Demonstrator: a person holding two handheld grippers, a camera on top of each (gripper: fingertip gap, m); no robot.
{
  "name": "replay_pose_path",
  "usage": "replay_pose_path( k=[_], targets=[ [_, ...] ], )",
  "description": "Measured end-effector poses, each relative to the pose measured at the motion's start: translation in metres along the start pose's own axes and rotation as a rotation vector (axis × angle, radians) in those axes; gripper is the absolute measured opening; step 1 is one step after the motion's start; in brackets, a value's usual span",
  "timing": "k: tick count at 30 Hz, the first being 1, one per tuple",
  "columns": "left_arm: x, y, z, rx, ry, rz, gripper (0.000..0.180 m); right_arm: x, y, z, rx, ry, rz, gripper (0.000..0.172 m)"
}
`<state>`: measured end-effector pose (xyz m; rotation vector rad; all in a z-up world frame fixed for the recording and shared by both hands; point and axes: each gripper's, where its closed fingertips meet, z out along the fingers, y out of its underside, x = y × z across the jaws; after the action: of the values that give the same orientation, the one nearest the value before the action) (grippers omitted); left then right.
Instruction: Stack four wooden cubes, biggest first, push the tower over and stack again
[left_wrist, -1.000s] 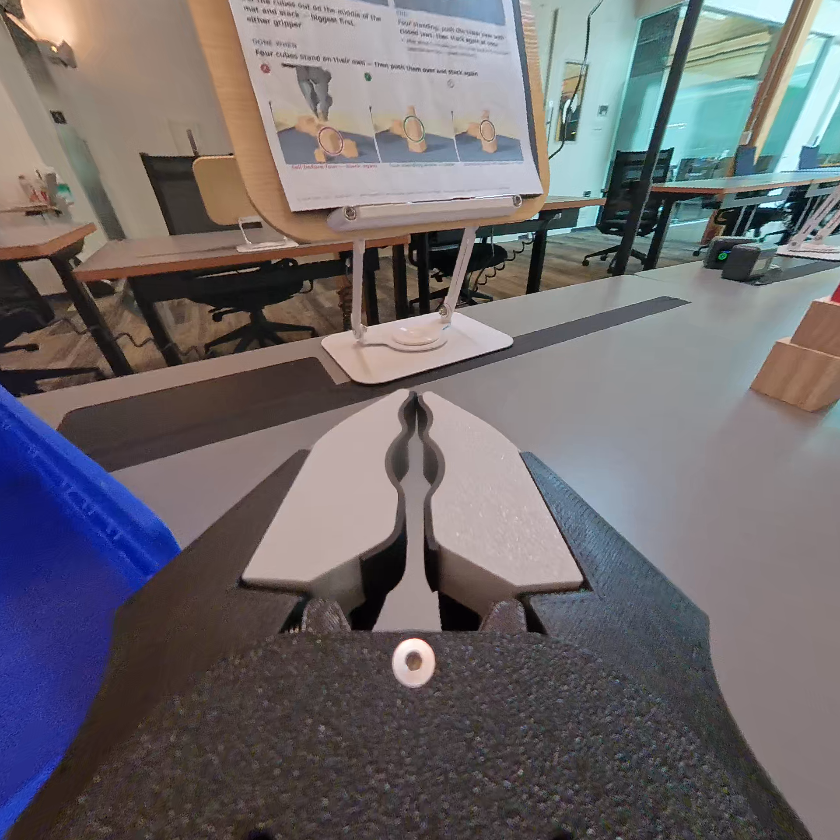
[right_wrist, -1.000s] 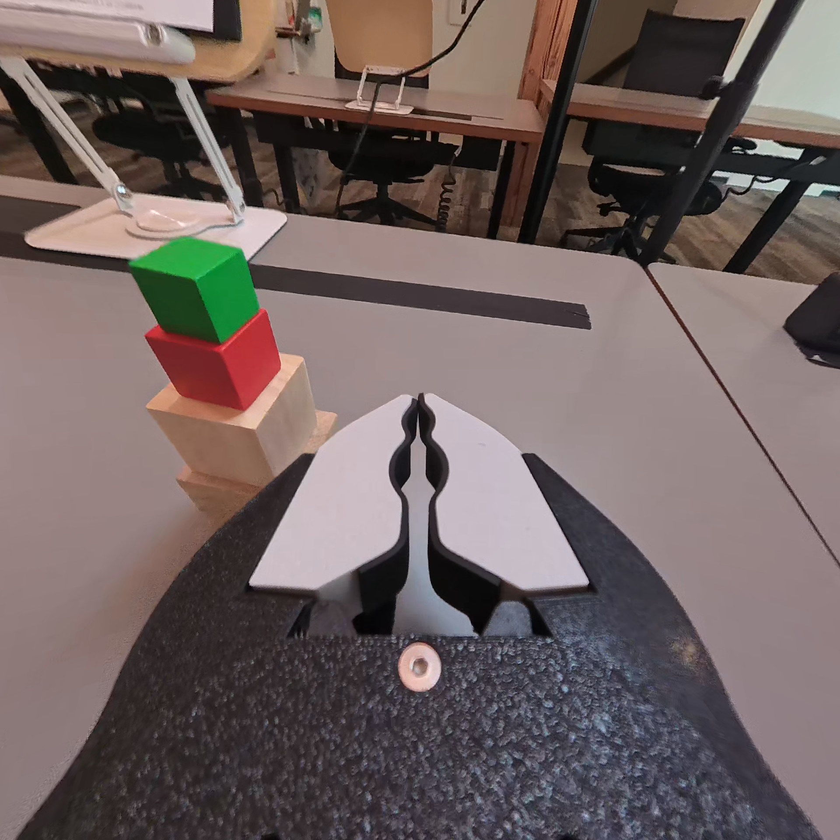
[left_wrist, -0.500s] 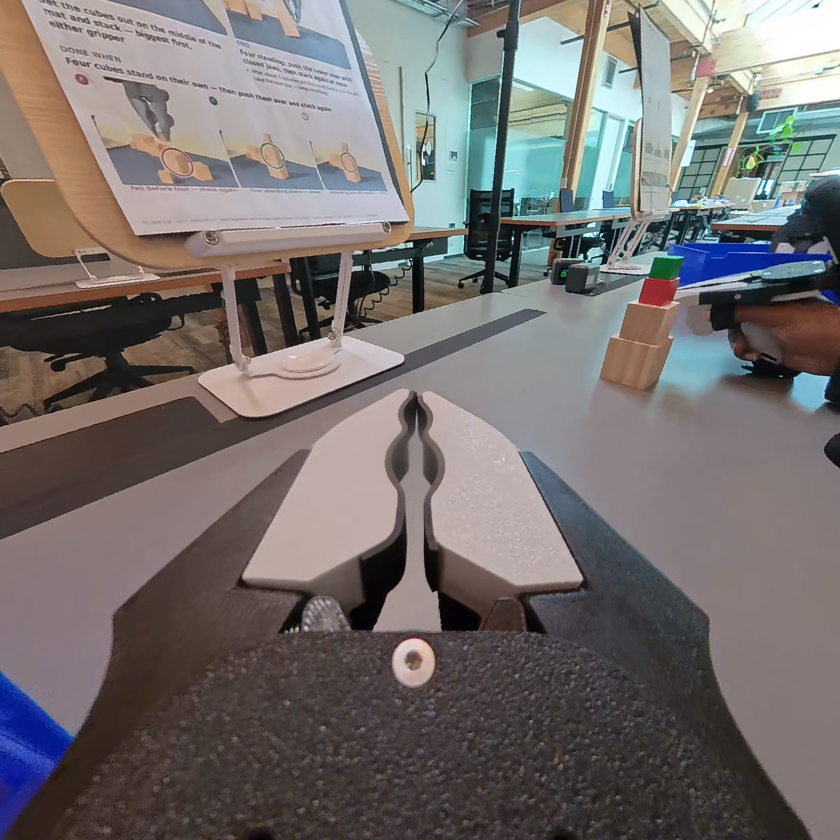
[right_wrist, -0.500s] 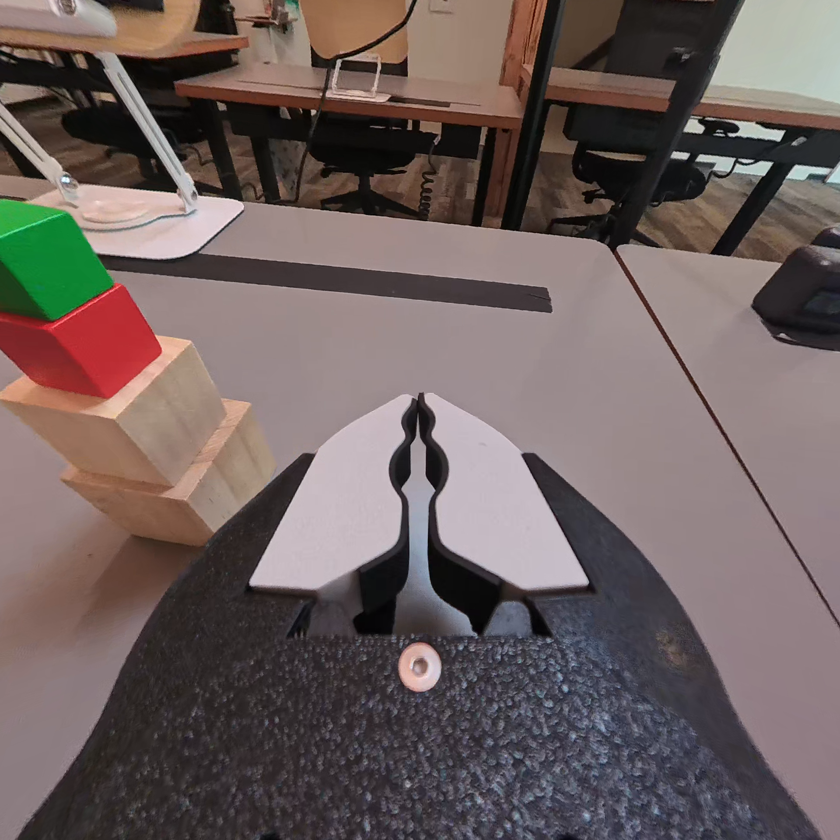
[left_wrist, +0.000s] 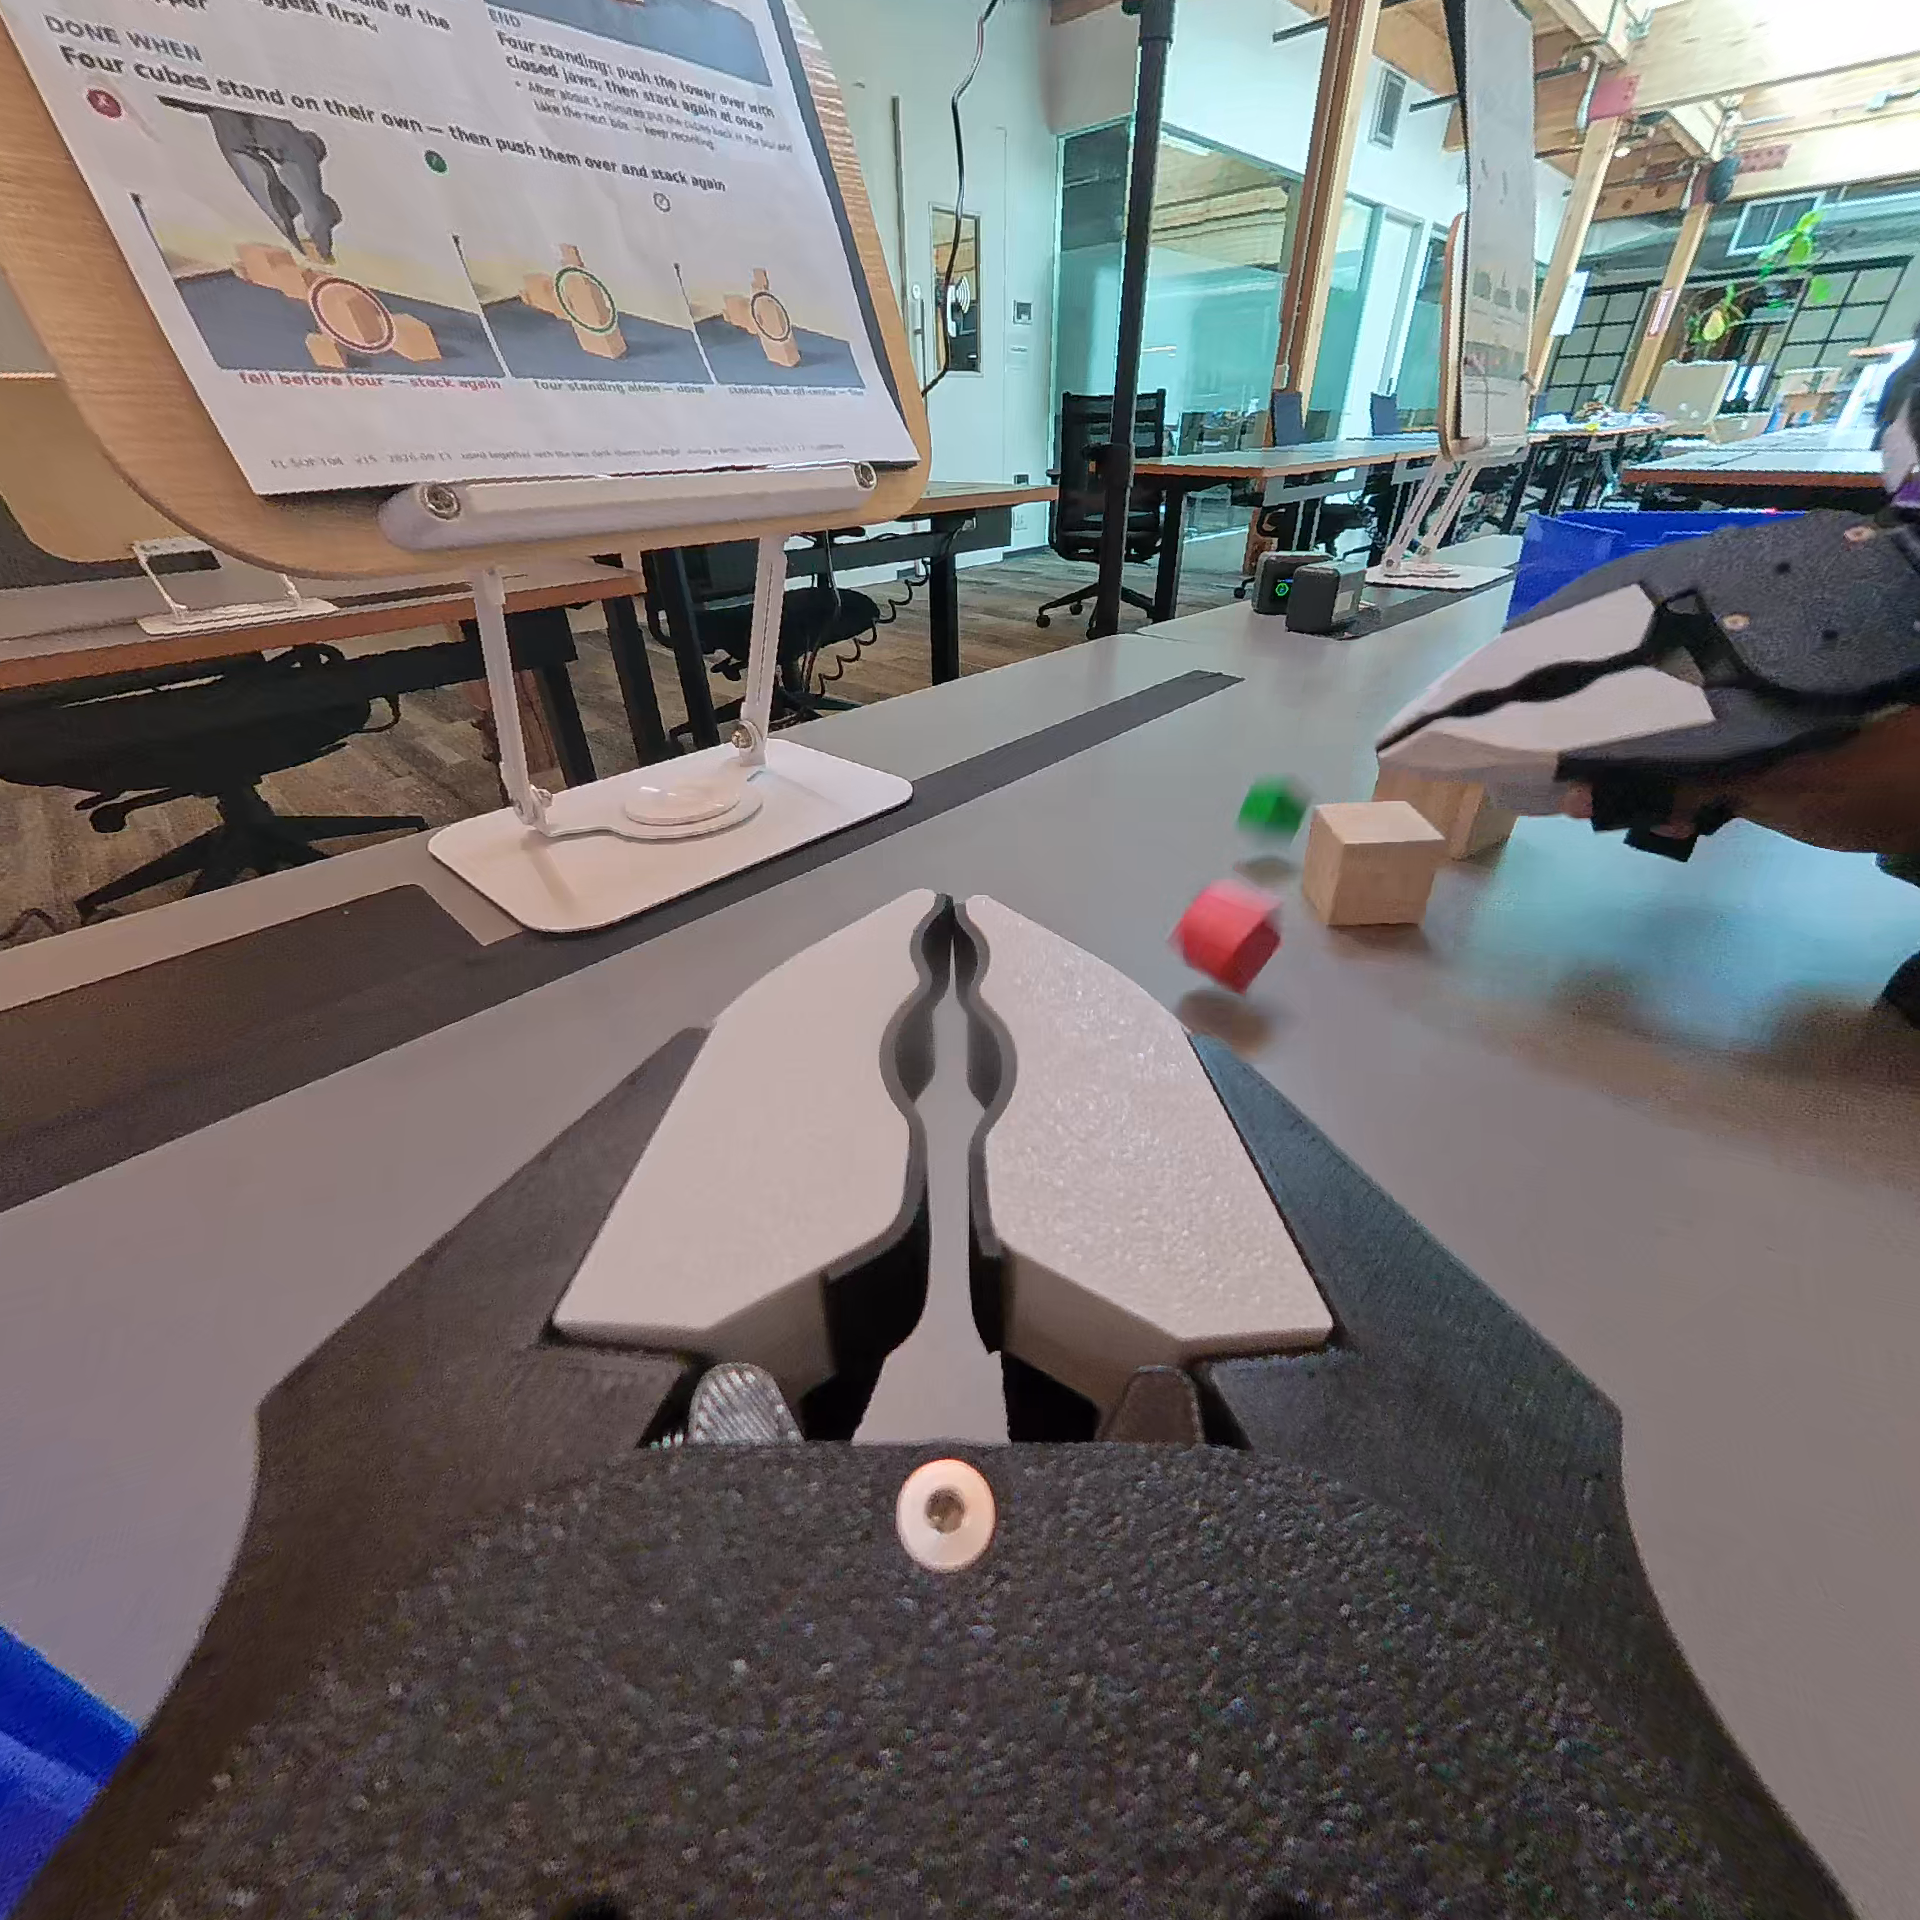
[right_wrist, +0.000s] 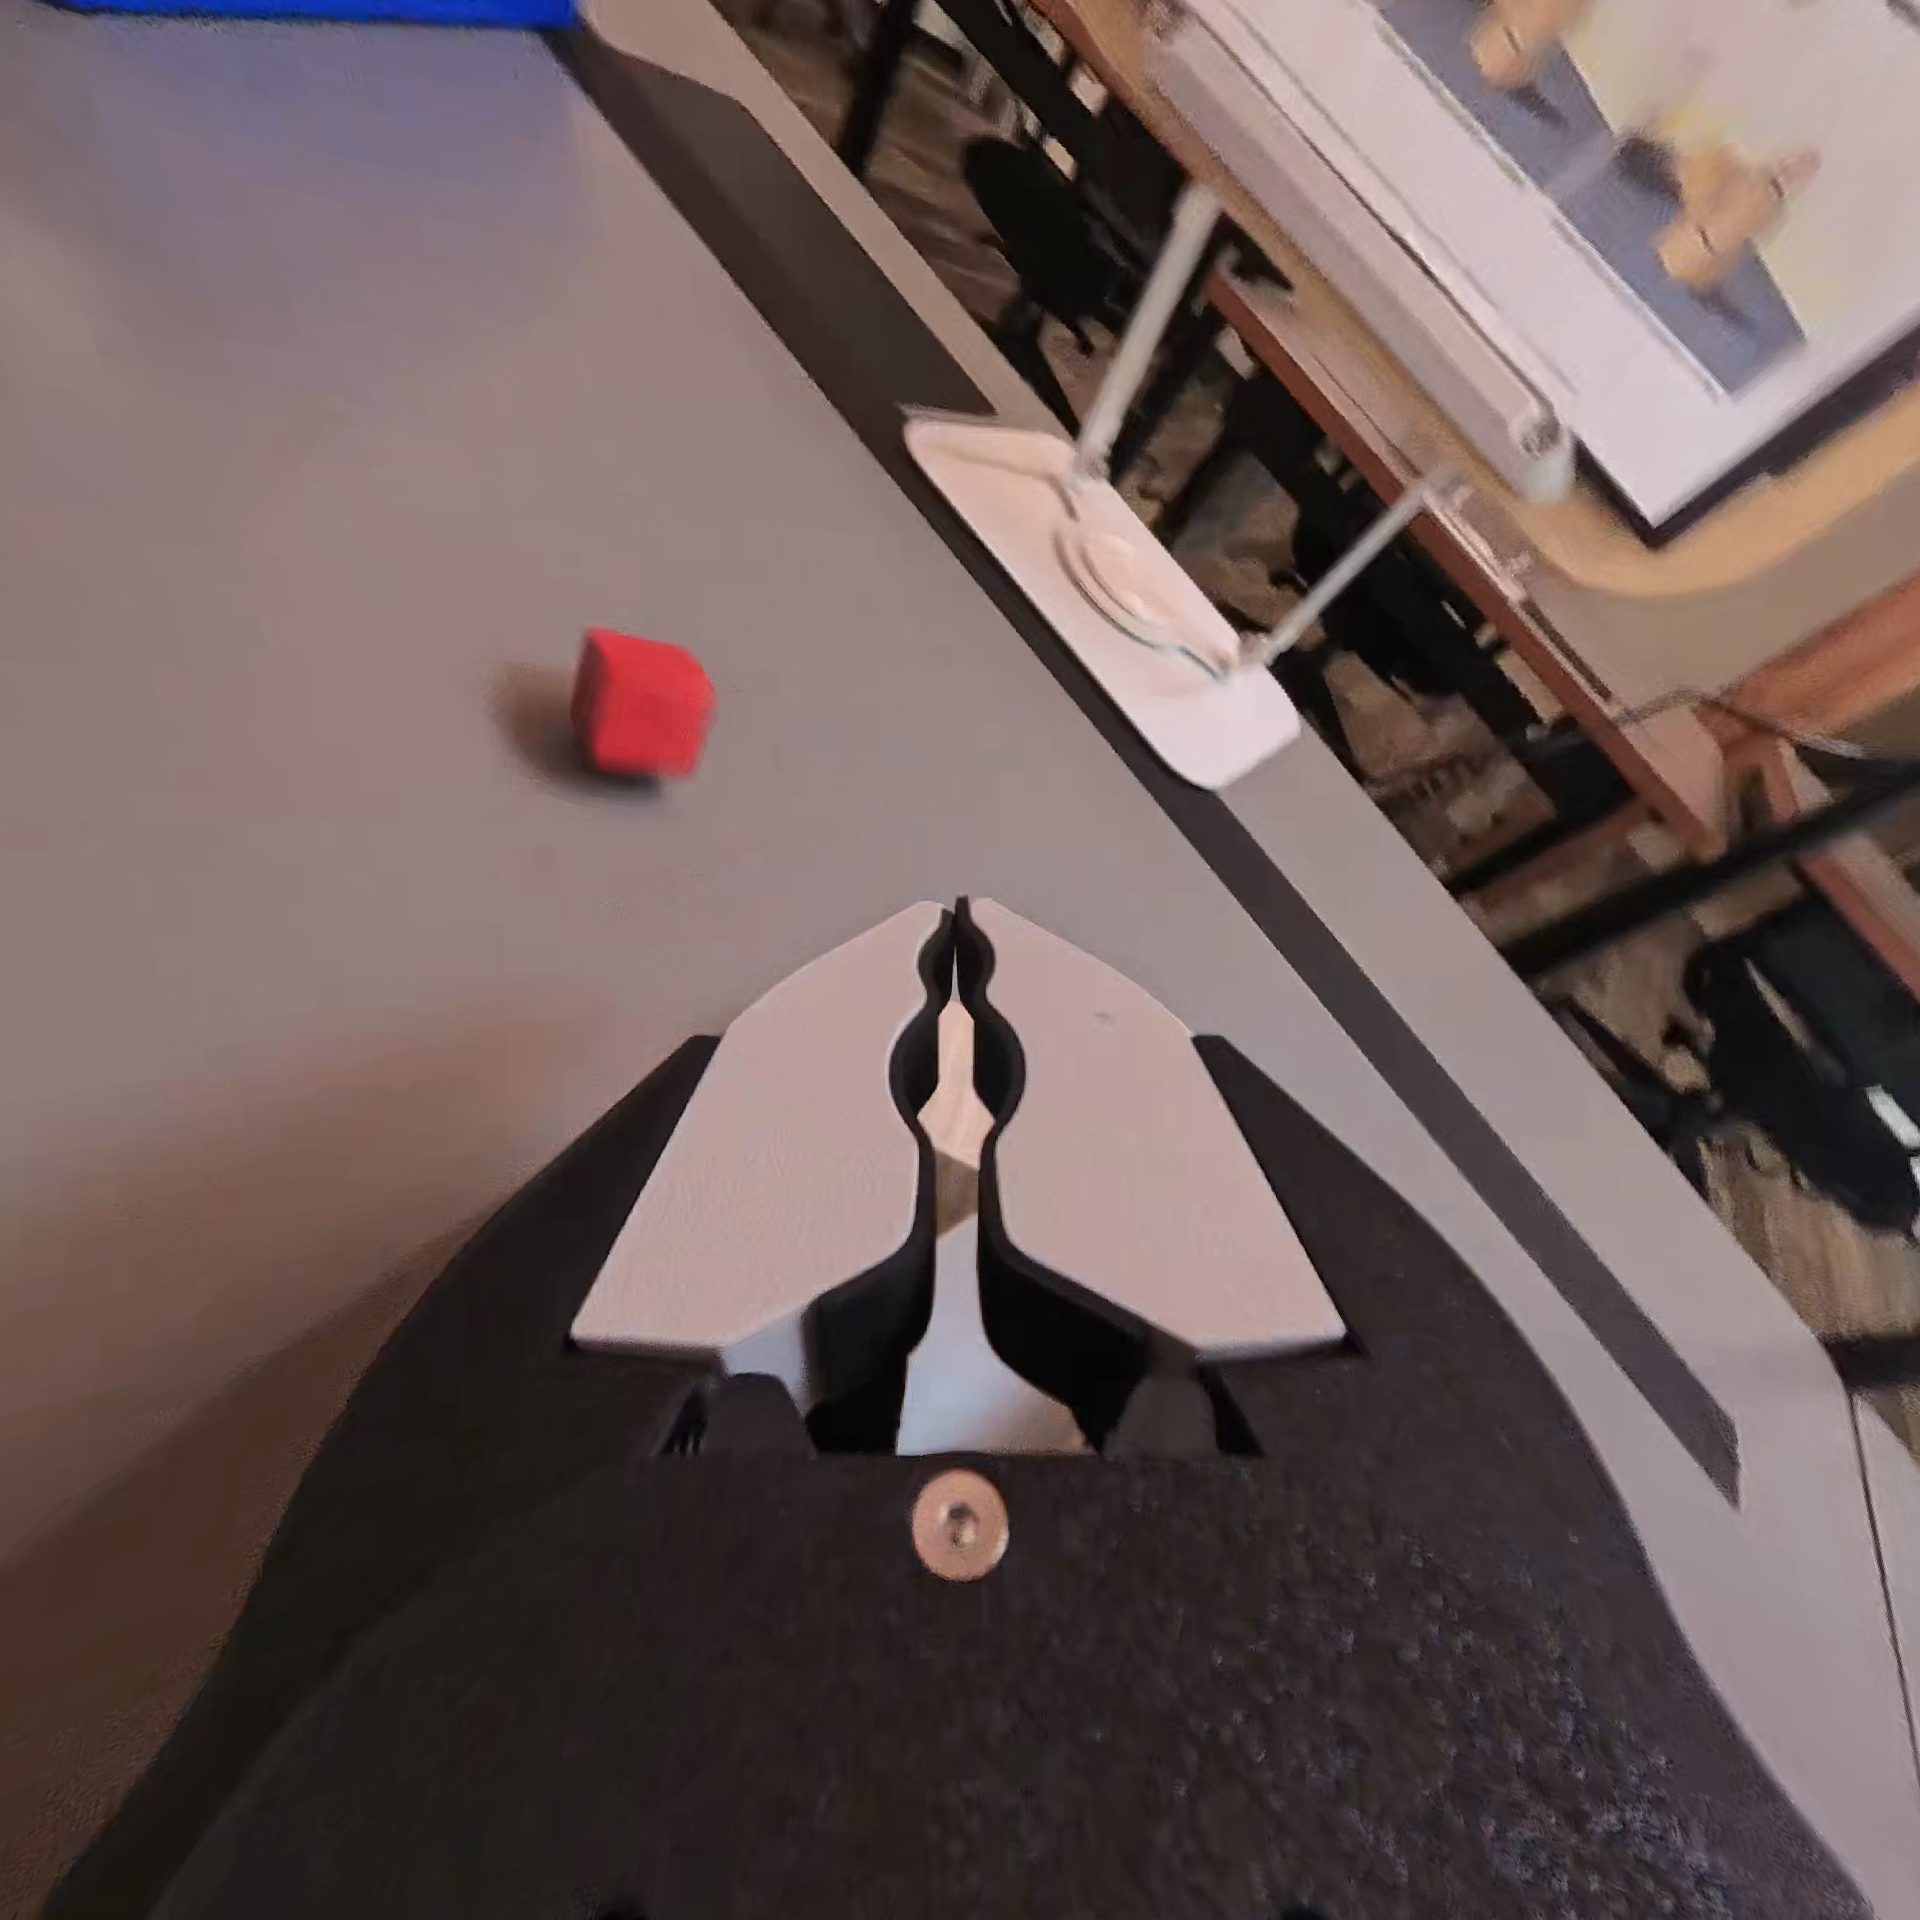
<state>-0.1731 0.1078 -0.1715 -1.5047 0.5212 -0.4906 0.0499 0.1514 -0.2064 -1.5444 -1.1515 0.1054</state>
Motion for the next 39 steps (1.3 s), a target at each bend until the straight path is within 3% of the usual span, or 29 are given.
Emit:
replay_pose_path(
  k=[3,7,16,26,31,36,39],
  targets=[
    [0.000,-0.001,-0.001,0.004,-0.001,0.000,0.000,-0.017,-0.015,-0.003,0.071,-0.050,-0.025,0.000],
    [-0.001,-0.001,-0.001,0.005,-0.004,-0.001,0.000,0.015,-0.016,-0.020,0.141,0.053,0.093,0.000],
    [-0.001,-0.001,-0.001,0.007,-0.006,0.005,0.000,0.104,0.032,-0.073,0.148,0.335,0.365,0.000],
    [0.001,0.000,-0.001,0.002,-0.004,0.019,0.000,0.117,0.051,-0.079,0.110,0.369,0.428,0.002],
    [0.003,-0.002,-0.001,0.004,0.000,0.030,0.000,0.113,0.057,-0.079,0.098,0.285,0.442,0.022],
    [0.003,0.000,0.000,-0.001,0.003,0.027,0.000,0.094,0.082,-0.075,-0.002,0.081,0.513,0.068],
    [0.003,0.001,0.000,-0.004,0.003,0.025,0.000,0.083,0.095,-0.074,-0.064,0.011,0.557,0.084]
  ],
)
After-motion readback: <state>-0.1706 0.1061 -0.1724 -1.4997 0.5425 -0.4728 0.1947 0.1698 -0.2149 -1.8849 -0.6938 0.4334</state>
